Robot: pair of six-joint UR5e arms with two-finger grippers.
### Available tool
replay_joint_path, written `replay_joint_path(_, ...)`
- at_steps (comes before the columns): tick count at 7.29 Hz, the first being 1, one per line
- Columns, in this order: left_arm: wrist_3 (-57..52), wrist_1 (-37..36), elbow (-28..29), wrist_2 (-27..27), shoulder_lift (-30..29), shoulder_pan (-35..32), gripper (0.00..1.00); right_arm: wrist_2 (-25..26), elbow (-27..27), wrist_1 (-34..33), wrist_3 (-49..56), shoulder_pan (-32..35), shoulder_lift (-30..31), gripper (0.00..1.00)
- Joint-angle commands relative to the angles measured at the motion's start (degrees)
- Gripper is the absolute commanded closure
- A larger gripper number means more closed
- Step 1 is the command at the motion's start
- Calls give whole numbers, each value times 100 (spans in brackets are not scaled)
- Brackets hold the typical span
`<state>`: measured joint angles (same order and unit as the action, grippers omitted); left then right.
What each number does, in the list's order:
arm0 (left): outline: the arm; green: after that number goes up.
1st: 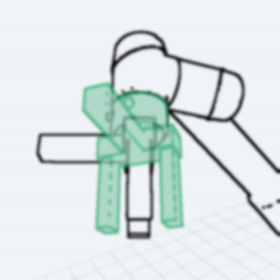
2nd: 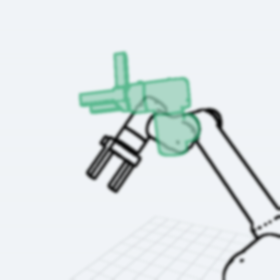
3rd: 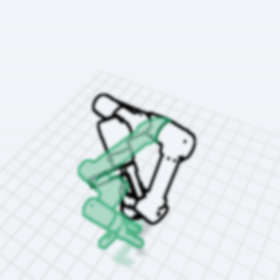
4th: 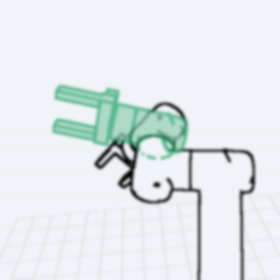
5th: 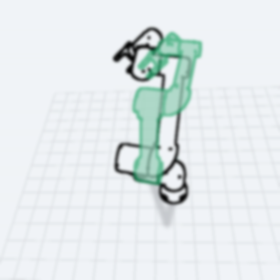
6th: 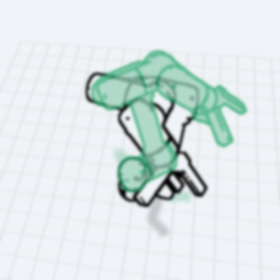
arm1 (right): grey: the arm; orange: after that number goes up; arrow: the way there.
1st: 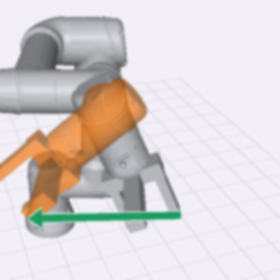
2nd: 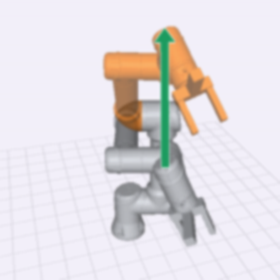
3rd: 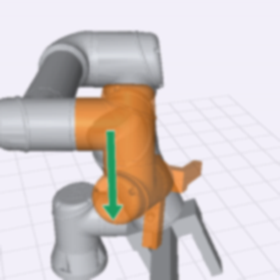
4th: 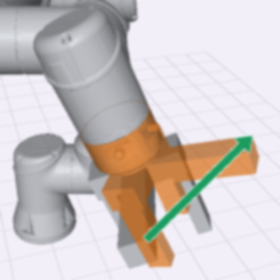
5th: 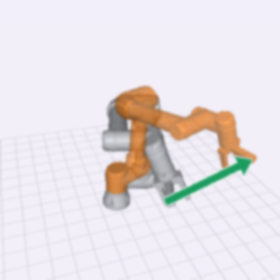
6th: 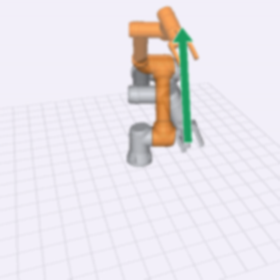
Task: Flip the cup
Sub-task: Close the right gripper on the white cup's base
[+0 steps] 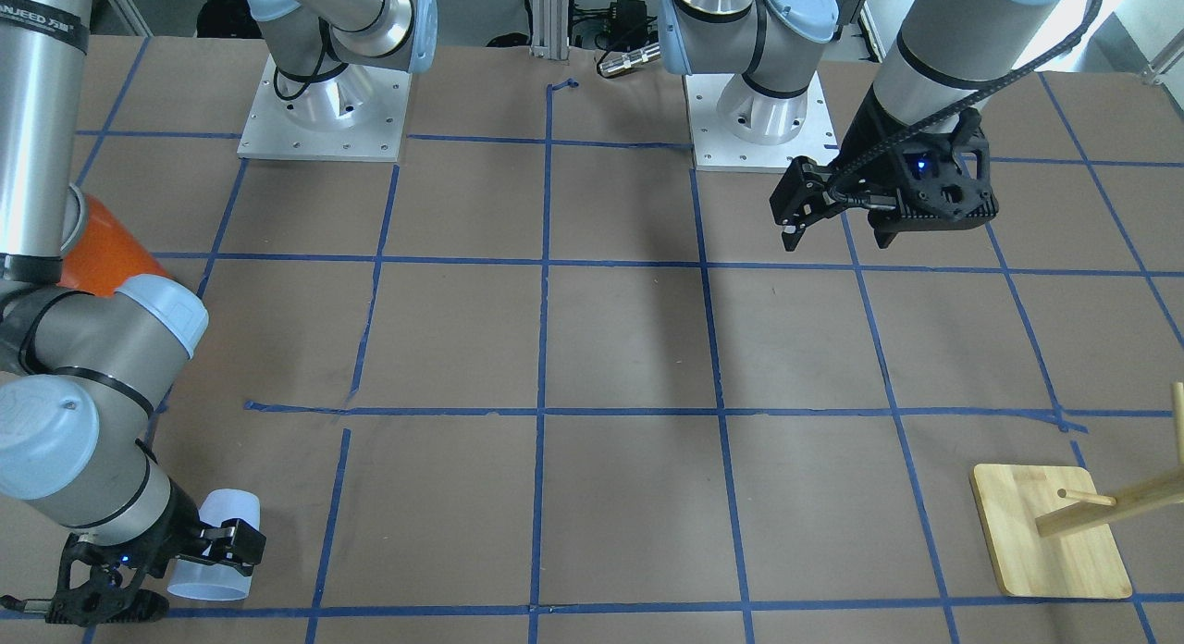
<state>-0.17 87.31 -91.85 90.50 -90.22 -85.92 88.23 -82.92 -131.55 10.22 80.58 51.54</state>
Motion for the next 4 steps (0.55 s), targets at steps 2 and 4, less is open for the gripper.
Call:
replay_joint_path(2, 0, -47, 9, 3, -14, 127, 0, -25, -14, -196, 15, -16, -127, 0)
replay_joint_path(4, 8, -47, 9, 3, -5, 154, 0, -34, -58, -196, 24, 10, -83, 46)
